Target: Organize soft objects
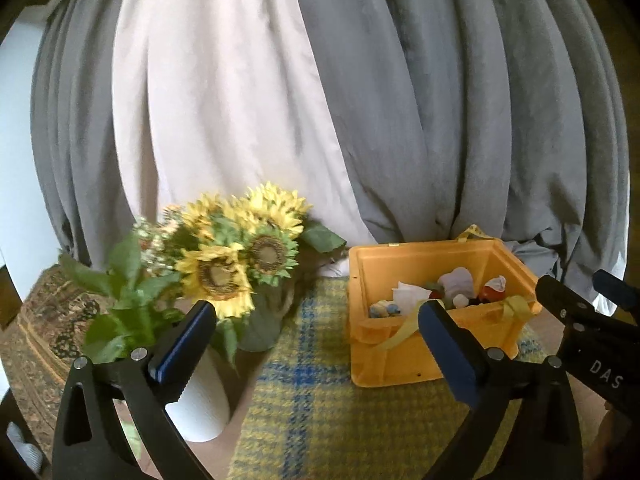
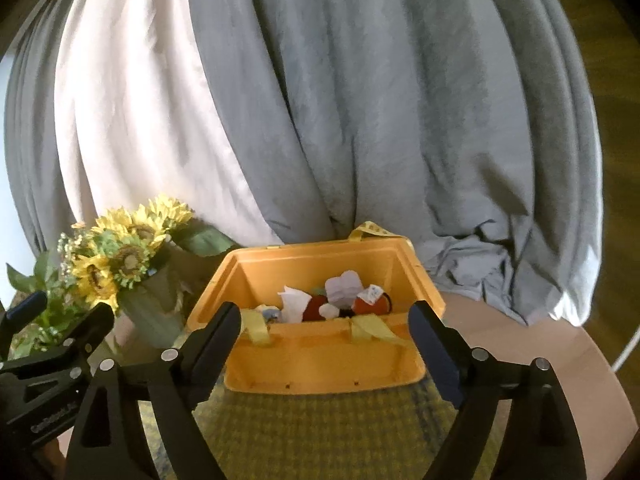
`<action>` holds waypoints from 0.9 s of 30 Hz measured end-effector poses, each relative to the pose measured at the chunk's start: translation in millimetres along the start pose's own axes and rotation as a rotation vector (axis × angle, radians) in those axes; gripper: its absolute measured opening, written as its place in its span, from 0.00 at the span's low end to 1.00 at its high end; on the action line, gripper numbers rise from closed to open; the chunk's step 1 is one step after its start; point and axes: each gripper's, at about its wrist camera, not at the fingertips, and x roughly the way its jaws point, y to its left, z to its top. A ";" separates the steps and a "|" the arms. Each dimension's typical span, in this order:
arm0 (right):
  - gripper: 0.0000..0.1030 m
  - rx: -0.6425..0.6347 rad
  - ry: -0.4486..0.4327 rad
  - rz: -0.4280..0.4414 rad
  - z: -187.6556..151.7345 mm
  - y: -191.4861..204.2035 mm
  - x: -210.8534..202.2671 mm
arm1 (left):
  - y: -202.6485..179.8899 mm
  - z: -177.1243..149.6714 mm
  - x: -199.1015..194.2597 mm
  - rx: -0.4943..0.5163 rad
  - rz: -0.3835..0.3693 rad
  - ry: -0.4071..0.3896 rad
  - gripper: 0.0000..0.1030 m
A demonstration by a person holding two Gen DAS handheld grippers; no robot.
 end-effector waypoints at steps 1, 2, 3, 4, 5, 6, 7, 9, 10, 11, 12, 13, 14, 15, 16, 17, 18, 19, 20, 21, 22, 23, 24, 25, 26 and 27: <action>0.85 0.004 -0.009 -0.008 -1.4 1.7 -9.2 | 3.0 -0.5 -7.1 0.003 -0.005 -0.003 1.00; 0.86 0.006 -0.013 -0.011 -2.7 3.4 -15.8 | 5.1 -1.1 -12.3 0.006 -0.009 -0.005 1.00; 0.86 0.010 -0.017 -0.013 -4.3 5.5 -23.3 | 7.8 -1.9 -18.3 0.012 -0.012 -0.010 1.00; 0.87 0.016 -0.022 -0.020 -6.2 8.0 -31.8 | 11.0 -3.1 -25.3 0.021 -0.014 -0.014 1.00; 0.87 0.019 -0.028 -0.029 -8.7 11.1 -40.5 | 12.9 -4.1 -30.1 0.028 -0.016 -0.017 1.00; 0.87 0.020 -0.033 -0.035 -10.6 13.3 -46.0 | 14.9 -5.1 -34.7 0.035 -0.022 -0.019 1.00; 0.87 0.022 -0.041 -0.046 -14.0 17.0 -56.0 | 18.3 -7.1 -41.7 0.043 -0.033 -0.021 1.00; 0.87 0.027 -0.051 -0.060 -19.3 21.8 -69.5 | 22.3 -10.0 -52.1 0.051 -0.046 -0.024 1.00; 0.87 0.030 -0.057 -0.068 -22.4 25.1 -78.3 | 24.7 -12.1 -58.3 0.056 -0.055 -0.027 1.00; 0.87 0.032 -0.065 -0.075 -25.5 28.1 -87.0 | 26.8 -14.4 -64.8 0.062 -0.062 -0.032 1.00; 0.87 0.034 -0.069 -0.078 -27.0 30.0 -91.5 | 28.3 -16.2 -70.4 0.066 -0.063 -0.036 1.00; 0.87 0.039 -0.074 -0.081 -29.9 32.1 -99.2 | 30.6 -18.4 -77.7 0.066 -0.062 -0.039 1.00; 0.87 0.044 -0.077 -0.082 -32.5 33.8 -106.5 | 32.2 -19.7 -82.4 0.064 -0.063 -0.040 1.00; 0.87 0.045 -0.079 -0.082 -33.9 35.3 -110.9 | 33.8 -20.7 -87.8 0.061 -0.066 -0.040 1.00; 0.87 0.045 -0.080 -0.081 -36.3 37.1 -118.8 | 34.9 -21.9 -93.5 0.059 -0.070 -0.040 1.00; 0.87 0.042 -0.081 -0.080 -37.3 38.0 -124.0 | 35.6 -23.5 -100.5 0.058 -0.074 -0.044 1.00; 0.87 0.041 -0.083 -0.079 -37.9 38.6 -126.8 | 35.7 -25.1 -107.9 0.057 -0.073 -0.048 1.00; 0.87 0.039 -0.087 -0.076 -39.2 38.3 -133.3 | 35.3 -26.5 -115.1 0.054 -0.071 -0.052 1.00; 0.87 0.037 -0.090 -0.073 -40.6 37.8 -140.4 | 35.0 -27.7 -120.0 0.051 -0.072 -0.054 1.00; 0.87 0.034 -0.092 -0.072 -41.6 37.5 -144.2 | 33.9 -29.7 -127.4 0.046 -0.070 -0.057 1.00; 0.87 0.029 -0.096 -0.070 -43.5 36.4 -151.8 | 32.7 -31.6 -133.0 0.044 -0.068 -0.060 1.00; 0.87 0.025 -0.101 -0.066 -45.7 34.8 -159.7 | 30.9 -34.3 -140.9 0.041 -0.064 -0.064 1.00; 0.87 0.023 -0.103 -0.064 -46.8 34.3 -164.3 | 29.5 -37.6 -148.7 0.037 -0.058 -0.064 1.00; 0.87 0.020 -0.104 -0.059 -48.9 31.5 -171.1 | 28.1 -39.4 -154.0 0.032 -0.055 -0.064 1.00; 0.87 0.018 -0.102 -0.054 -50.5 29.5 -176.1 | 26.4 -42.7 -161.9 0.026 -0.052 -0.064 1.00; 0.87 0.016 -0.100 -0.049 -52.7 27.4 -182.0 | 24.3 -46.2 -170.0 0.021 -0.048 -0.060 1.00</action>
